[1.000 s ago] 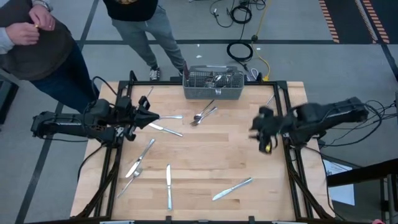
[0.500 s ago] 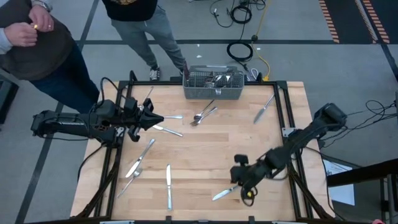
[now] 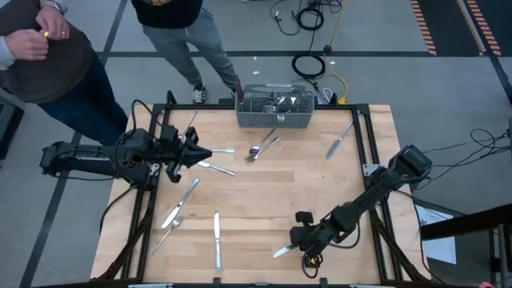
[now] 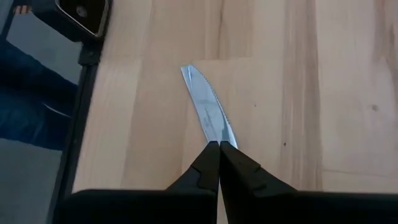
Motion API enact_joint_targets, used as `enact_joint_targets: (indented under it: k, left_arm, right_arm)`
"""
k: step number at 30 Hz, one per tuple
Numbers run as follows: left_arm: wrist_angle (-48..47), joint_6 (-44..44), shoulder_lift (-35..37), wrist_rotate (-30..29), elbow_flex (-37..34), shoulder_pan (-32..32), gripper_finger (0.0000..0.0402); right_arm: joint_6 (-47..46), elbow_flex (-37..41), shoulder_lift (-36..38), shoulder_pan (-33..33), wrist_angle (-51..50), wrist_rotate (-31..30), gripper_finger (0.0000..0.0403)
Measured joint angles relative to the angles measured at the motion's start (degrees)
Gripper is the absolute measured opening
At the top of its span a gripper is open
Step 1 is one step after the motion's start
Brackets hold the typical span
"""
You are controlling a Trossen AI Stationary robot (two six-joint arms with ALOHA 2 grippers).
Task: Sort silverware
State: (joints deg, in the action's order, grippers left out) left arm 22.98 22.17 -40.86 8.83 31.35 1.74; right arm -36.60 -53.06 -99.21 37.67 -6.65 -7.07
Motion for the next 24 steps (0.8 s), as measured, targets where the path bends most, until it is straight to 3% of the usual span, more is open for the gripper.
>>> enact_joint_targets:
  k: [24]
  left_arm:
    - [-1.5, -0.2, 0.0, 0.1, 0.0, 0.0, 0.0022]
  right_arm:
    - [-0.2, 0.0, -5.0, 1.4, 2.6, -0.4, 0.0000]
